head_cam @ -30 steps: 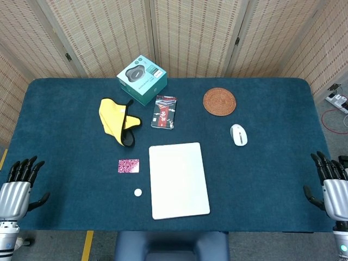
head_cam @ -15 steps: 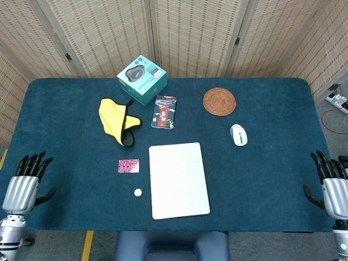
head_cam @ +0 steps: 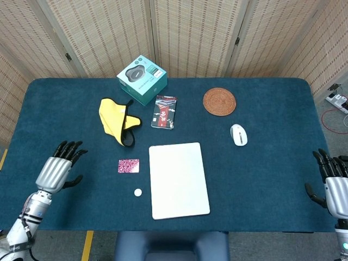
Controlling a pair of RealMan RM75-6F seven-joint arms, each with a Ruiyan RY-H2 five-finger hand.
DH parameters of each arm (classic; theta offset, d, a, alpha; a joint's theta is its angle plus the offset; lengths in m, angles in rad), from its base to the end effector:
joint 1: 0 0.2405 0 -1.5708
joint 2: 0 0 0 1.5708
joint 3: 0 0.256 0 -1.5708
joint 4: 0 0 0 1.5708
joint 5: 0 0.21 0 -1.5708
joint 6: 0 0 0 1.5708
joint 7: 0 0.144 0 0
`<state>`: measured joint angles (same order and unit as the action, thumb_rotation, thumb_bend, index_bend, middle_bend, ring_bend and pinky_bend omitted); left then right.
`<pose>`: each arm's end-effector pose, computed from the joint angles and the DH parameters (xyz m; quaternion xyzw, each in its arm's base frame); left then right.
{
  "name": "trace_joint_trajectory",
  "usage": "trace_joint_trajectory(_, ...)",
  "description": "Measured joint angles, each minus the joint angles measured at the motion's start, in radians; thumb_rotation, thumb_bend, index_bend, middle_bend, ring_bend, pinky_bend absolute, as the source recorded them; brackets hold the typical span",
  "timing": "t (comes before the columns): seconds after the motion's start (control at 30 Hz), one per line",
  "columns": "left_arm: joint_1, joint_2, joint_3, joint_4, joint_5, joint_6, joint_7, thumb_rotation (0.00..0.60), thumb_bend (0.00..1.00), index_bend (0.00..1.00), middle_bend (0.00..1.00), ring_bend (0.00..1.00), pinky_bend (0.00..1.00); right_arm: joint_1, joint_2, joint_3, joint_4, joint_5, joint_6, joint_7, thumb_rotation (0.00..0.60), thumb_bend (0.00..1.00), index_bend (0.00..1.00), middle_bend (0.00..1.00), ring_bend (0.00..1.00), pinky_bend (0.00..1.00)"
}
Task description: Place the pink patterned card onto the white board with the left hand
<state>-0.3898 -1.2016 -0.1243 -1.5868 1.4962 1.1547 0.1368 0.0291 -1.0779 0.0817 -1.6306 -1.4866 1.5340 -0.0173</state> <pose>-0.2469 0.2783 0.1017 -0.7182 -0.3283 -0.3716 0.4881 -0.3162 -0.1698 0.1822 0.5709 -0.3706 0.3839 0.6240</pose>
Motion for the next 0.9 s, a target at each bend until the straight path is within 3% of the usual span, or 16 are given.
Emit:
trace_joint_trajectory(0.5, -0.196, -0.101, -0.026, 0.023, -0.195, -0.277, 0.171, 0.6, 0.33, 0.27, 0.14, 0.13, 0.0, 0.001, -0.005, -0.002, 0.018, 0.007, -0.011, 0.019, 0.6, 0.37, 0.02, 0.08, 0.14, 0.11)
trace_joint_trajectory(0.63, -0.225, -0.152, -0.03, 0.053, -0.255, -0.291, 0.215, 0.6, 0.33, 0.27, 0.16, 0.14, 0.0, -0.001, -0.005, -0.002, 0.021, 0.01, -0.01, 0.024, 0.6, 0.37, 0.02, 0.08, 0.14, 0.11)
trace_joint_trajectory(0.9, -0.269, -0.225, -0.024, 0.092, -0.36, -0.308, 0.3, 0.6, 0.34, 0.26, 0.1, 0.06, 0.0, -0.002, -0.004, 0.0, 0.027, 0.012, -0.01, 0.033, 0.6, 0.37, 0.02, 0.08, 0.14, 0.11)
